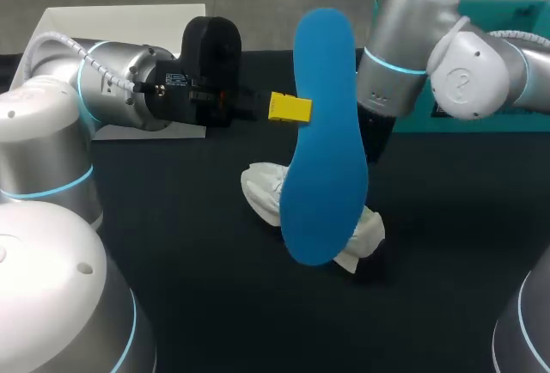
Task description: Take the shoe out of the shoebox, open the shoe tongue, remove and reinsert the insole, then place the shoe into the shoebox
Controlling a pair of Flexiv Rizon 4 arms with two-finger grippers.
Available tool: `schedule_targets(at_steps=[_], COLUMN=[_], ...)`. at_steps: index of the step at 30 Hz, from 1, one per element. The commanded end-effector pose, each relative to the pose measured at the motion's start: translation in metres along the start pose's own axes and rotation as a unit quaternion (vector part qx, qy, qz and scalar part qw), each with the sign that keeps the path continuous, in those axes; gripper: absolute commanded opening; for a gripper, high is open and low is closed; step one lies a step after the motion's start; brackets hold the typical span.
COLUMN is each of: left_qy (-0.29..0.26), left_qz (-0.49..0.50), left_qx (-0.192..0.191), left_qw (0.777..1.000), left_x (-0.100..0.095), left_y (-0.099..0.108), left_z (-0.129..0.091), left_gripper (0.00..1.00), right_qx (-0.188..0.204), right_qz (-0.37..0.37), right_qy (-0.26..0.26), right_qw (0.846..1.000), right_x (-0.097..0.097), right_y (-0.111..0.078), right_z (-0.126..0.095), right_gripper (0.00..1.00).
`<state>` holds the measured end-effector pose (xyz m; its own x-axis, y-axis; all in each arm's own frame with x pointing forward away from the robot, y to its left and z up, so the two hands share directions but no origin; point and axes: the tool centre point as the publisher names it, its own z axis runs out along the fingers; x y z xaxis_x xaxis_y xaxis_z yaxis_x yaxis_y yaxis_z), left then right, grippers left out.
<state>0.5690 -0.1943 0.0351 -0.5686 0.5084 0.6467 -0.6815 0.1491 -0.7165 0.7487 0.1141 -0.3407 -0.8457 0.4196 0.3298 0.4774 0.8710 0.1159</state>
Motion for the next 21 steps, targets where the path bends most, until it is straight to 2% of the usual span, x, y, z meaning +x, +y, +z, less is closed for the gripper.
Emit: schedule_targets(at_steps=[1, 15, 18, 20, 21], left_qy=[0.0, 0.0, 0.0, 0.0, 0.0], left_qz=[0.0, 0.0, 0.0, 0.0, 0.0], left_qx=[0.001, 0.001, 0.001, 0.001, 0.001], left_qw=[1.0, 1.0, 1.0, 1.0, 1.0], left_x=[-0.0001, -0.0001, -0.0001, -0.0001, -0.0001], left_y=[0.001, 0.001, 0.001, 0.001, 0.001], left_z=[0.0004, 0.0004, 0.0004, 0.0004, 0.0004], left_gripper=[0.0, 0.0, 0.0, 0.0, 0.0], right_qx=[-0.06, -0.06, -0.083, -0.083, -0.102], right_qz=[0.0, 0.0, 0.082, 0.146, 0.166], right_qy=[-0.004, -0.004, 0.003, 0.012, 0.011], right_qw=[0.998, 0.998, 0.993, 0.986, 0.981], right_x=[0.0047, 0.0047, 0.0028, 0.0023, 0.0017], right_y=[-0.0145, -0.0145, -0.016, -0.0169, -0.0179], right_z=[-0.0016, -0.0016, 0.0013, 0.0034, 0.0041], right_gripper=[0.0, 0.0, 0.0, 0.0, 0.0])
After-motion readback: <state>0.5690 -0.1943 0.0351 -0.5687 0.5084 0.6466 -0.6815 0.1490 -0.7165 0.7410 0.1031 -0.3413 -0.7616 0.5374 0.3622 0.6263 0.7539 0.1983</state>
